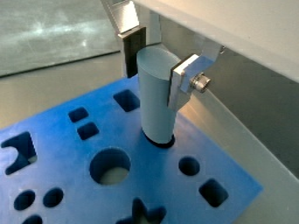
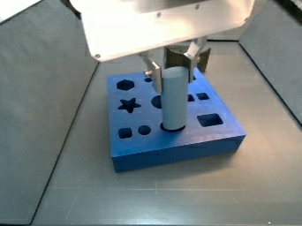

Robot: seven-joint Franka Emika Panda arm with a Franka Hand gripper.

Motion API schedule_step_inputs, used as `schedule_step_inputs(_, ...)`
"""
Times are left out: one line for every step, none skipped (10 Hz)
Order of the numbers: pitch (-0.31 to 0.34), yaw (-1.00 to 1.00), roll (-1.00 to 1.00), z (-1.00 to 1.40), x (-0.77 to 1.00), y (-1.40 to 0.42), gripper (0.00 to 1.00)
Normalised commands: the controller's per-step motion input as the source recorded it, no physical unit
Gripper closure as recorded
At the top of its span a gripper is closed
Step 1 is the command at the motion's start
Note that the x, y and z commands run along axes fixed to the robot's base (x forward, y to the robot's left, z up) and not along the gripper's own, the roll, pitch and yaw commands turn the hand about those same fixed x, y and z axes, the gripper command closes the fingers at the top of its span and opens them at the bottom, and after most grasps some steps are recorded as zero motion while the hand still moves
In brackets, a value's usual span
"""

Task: Pick up the oval object. Move up. Move to above the board. Insert the oval object.
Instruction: Insert the oval object.

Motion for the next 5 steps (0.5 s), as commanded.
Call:
schedule_step_inputs(-0.031,0.0,0.0,0.0,0.0,0.0,1.0)
schedule_step_inputs(-0.034,0.0,0.0,0.0,0.0,0.0,1.0)
schedule_step_inputs(-0.066,0.0,0.0,-0.05,0.0,-0.02,1.0)
schedule_step_inputs(-0.114,0.01,0.1,-0.22,0.0,-0.12,1.0)
schedule_step_inputs(-0.163,0.0,0.06,-0.31,0.0,-0.13,1.0)
